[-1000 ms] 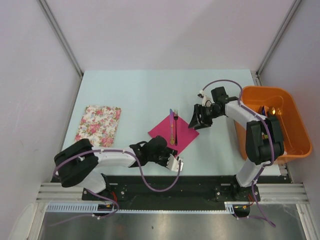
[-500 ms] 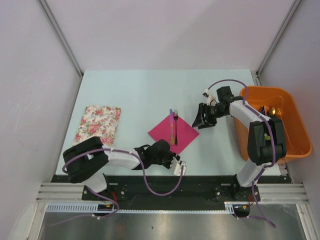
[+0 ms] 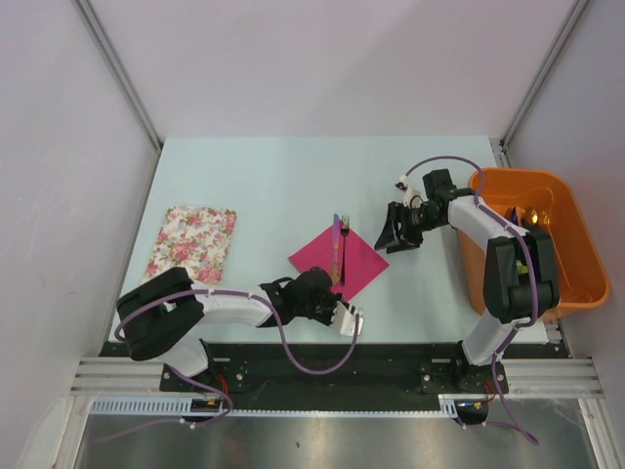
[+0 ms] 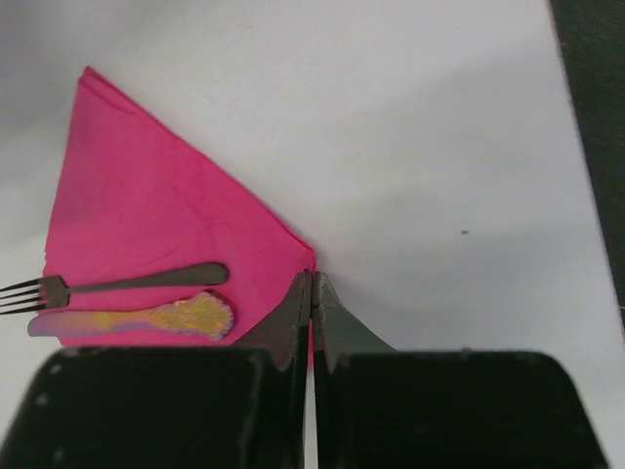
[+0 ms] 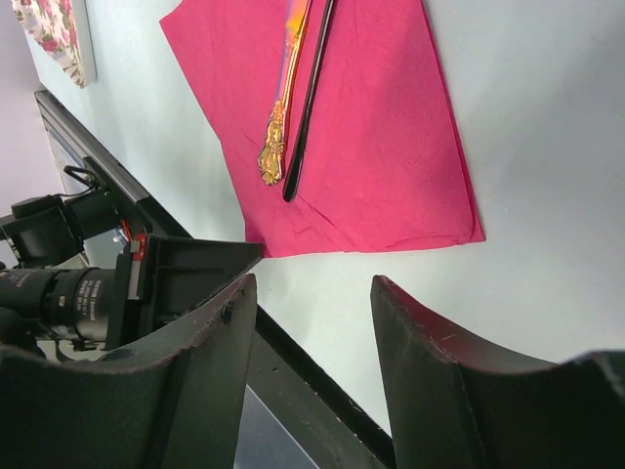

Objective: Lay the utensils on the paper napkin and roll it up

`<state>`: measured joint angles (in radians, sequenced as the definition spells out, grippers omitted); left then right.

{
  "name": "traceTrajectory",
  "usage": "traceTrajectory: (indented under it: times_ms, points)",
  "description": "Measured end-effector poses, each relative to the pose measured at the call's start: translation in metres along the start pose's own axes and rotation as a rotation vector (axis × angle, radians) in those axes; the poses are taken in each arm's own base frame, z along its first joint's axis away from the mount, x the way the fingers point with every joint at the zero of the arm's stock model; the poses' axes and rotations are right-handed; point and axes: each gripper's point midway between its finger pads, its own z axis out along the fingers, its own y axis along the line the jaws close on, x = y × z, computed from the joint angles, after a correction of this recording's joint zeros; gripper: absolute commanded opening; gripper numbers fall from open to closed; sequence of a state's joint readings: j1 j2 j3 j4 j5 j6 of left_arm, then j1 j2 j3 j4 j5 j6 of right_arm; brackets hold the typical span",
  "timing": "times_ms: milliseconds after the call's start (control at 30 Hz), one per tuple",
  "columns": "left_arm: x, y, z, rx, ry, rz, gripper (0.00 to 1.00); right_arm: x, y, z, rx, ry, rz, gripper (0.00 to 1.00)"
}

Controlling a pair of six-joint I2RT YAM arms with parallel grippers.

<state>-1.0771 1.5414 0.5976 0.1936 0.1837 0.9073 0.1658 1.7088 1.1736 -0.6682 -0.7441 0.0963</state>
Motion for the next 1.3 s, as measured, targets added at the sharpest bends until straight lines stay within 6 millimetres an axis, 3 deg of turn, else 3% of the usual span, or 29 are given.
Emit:
traceTrajectory:
  times_ms: [300,500,700,933,1100,1300]
  points:
    - [-0.006,0.057,-0.011,-0.054,-0.027,-0.112,0.0,0.002,0.0,0.001,-0.007,0.006,0.005,0.55]
    - [-0.002,0.074,-0.005,-0.034,-0.025,-0.164,0.0,0.005,0.001,0.003,-0.017,0.012,0.014,0.53]
    - [0.013,0.092,-0.002,-0.03,-0.003,-0.238,0.0,0.02,0.002,0.01,-0.027,0.049,0.034,0.44]
    - [0.028,0.099,0.003,-0.022,0.015,-0.312,0.0,0.036,0.009,0.023,-0.054,0.085,0.05,0.34]
    - [0.042,0.1,0.009,-0.015,0.038,-0.364,0.0,0.059,0.011,0.035,-0.066,0.123,0.116,0.31]
    - [0.047,0.097,0.012,-0.005,0.05,-0.382,0.0,0.058,0.021,0.046,-0.097,0.138,0.146,0.31]
